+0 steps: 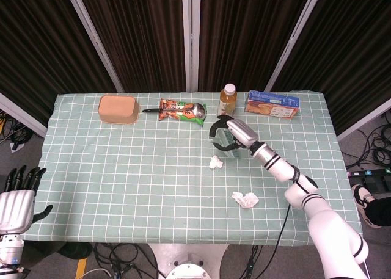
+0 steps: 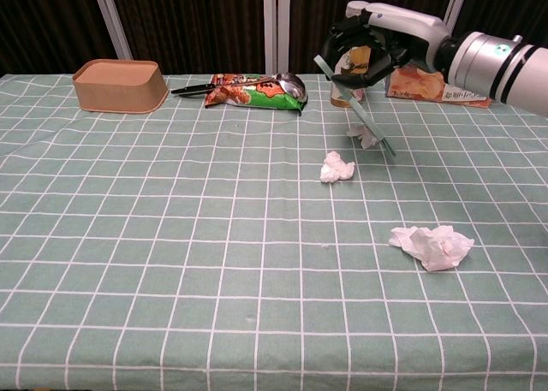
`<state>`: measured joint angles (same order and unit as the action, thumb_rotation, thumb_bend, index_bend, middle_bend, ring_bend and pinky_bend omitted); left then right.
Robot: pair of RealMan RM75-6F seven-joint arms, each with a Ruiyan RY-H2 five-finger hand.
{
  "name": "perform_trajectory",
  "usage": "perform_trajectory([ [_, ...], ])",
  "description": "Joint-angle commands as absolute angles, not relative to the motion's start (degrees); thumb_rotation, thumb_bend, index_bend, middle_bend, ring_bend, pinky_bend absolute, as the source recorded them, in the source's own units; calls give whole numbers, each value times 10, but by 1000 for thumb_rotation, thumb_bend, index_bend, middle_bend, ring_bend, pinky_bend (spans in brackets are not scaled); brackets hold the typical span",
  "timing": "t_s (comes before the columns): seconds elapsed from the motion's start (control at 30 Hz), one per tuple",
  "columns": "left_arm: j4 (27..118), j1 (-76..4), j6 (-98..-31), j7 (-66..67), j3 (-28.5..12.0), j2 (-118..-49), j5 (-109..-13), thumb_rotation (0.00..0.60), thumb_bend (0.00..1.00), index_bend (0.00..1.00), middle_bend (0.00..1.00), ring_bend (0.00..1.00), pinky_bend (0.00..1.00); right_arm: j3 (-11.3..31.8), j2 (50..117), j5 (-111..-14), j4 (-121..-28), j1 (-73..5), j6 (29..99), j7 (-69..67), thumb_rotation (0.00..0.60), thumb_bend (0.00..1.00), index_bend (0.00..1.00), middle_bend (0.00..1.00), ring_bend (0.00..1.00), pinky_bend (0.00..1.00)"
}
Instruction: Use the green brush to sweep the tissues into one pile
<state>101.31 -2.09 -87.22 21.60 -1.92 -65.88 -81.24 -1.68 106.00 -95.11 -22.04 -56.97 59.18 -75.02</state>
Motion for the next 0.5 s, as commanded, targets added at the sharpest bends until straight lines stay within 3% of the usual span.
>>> perform_trajectory([
  [0.03, 1014, -20, -873, 216, -19, -658, -811, 600, 162, 120, 119, 3, 3, -19, 1078, -949, -198, -581, 573, -759, 600, 538, 789, 645, 303, 136],
  [0.33, 1015, -16, -874, 214, -17, -659, -808, 600, 162, 120, 119, 3, 3, -15, 1084, -934, -183, -583, 535, -813, 600, 541, 798, 652, 302, 136],
  [0.5, 1015, -17, -874, 215, -18, -659, -809, 600, 163, 120, 119, 3, 3, -34, 1053, -951, -229, -574, 560, -917, 600, 541, 798, 654, 302, 136],
])
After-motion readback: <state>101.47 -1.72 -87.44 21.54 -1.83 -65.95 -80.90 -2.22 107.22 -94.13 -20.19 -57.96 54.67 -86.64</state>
